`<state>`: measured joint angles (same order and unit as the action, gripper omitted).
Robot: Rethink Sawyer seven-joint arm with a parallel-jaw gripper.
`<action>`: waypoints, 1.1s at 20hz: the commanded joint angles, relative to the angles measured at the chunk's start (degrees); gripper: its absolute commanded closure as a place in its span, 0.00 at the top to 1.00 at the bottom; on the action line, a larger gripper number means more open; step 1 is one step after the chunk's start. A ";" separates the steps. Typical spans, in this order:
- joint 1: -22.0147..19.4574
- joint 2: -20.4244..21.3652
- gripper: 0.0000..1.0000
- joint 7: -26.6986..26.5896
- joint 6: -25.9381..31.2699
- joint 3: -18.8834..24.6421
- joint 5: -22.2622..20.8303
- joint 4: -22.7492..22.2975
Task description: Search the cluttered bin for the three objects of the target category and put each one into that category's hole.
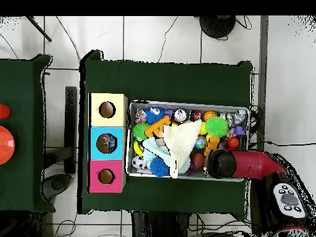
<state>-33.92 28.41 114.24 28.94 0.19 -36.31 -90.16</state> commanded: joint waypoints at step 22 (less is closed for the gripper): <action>-3.24 -8.47 1.00 -4.61 -9.47 11.85 -3.72 4.43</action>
<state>-36.69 27.56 114.23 28.79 3.32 -36.37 -89.75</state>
